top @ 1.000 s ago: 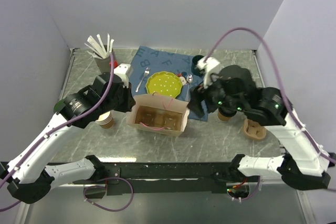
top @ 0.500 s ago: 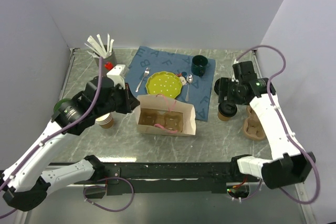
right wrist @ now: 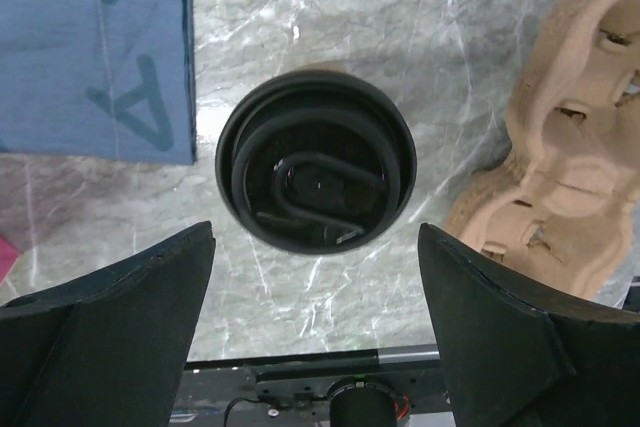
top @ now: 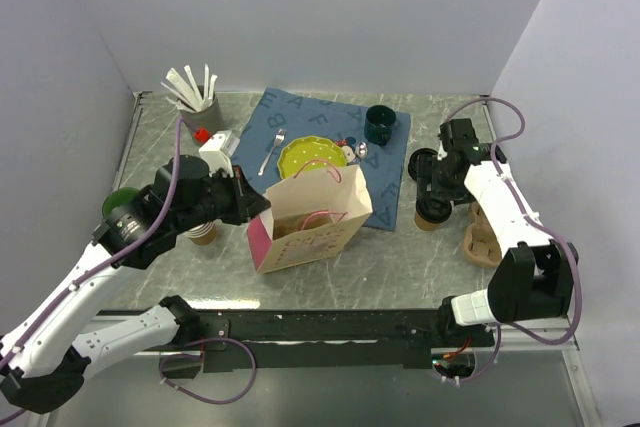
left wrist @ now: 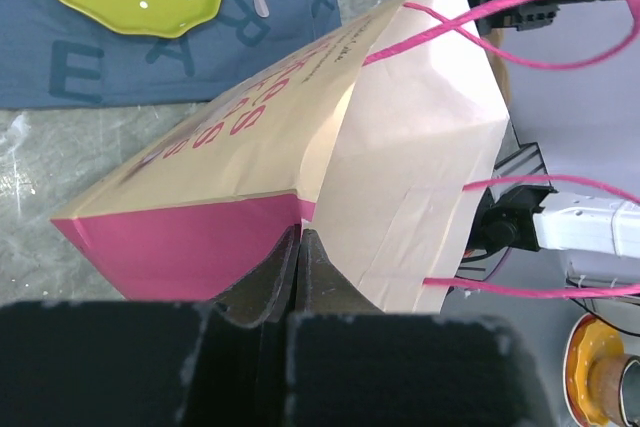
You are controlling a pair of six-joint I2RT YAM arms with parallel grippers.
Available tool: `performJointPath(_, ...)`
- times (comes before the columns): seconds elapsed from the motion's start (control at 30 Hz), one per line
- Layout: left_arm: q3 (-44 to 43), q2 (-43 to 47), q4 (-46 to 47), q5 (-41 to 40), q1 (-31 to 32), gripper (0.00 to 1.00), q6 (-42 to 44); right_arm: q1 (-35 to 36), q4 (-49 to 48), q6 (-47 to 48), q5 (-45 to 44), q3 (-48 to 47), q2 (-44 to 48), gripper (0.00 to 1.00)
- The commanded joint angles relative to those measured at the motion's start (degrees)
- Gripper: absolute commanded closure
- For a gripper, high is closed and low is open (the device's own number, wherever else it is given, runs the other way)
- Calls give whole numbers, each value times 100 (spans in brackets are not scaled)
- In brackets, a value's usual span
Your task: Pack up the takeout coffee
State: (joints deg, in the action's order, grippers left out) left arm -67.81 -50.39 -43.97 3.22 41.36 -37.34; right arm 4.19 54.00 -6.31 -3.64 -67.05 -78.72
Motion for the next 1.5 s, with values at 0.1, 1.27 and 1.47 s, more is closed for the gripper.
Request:
performJointPath(0.1,-145,161,230,196,-14,99,8,-67,-451,138,-128,34,-398,10)
performJointPath(1.27,-390,-137,72,-190,-23,99,666,1460,1745,252,1162,-3594,848,45)
performJointPath(1.47,-628,-374,81,-305,-50,99,939,2471,1615,375,1769,-3852,1560,45)
